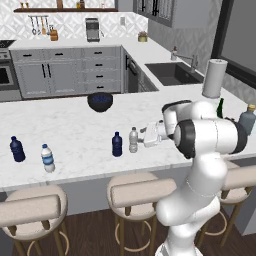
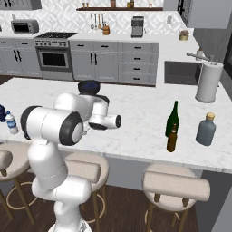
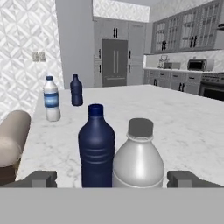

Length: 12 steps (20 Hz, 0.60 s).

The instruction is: Move the plastic bottles in the middle to the plastics group, and the glass bottles in the middle to the glass group.

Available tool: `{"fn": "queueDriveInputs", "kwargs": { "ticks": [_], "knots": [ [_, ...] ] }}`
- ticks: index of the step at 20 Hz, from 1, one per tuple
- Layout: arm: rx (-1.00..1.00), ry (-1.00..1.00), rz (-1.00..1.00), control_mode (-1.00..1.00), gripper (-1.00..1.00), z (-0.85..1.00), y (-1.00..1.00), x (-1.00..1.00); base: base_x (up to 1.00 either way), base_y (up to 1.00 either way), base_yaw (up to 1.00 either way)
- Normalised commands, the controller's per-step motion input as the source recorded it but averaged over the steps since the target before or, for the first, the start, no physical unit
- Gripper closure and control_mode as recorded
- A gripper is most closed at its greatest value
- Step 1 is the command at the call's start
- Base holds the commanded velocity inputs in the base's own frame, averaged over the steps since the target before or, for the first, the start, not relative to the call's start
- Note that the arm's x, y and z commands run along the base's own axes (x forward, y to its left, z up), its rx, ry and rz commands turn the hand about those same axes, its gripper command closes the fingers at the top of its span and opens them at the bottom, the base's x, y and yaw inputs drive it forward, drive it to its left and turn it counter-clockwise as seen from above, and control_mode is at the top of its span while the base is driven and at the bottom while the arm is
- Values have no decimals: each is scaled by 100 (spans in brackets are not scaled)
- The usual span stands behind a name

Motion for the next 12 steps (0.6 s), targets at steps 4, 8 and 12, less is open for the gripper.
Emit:
{"fn": "queueDriveInputs", "kwargs": {
  "ticks": [4, 8, 12],
  "knots": [
    [0, 0, 0, -100, -100, -16, 0, 22, 0, 0, 0],
    [0, 0, 0, -100, -100, -13, 0, 23, 0, 0, 0],
    [0, 0, 0, -100, -100, -8, 1, 19, 0, 0, 0]
  ]
}}
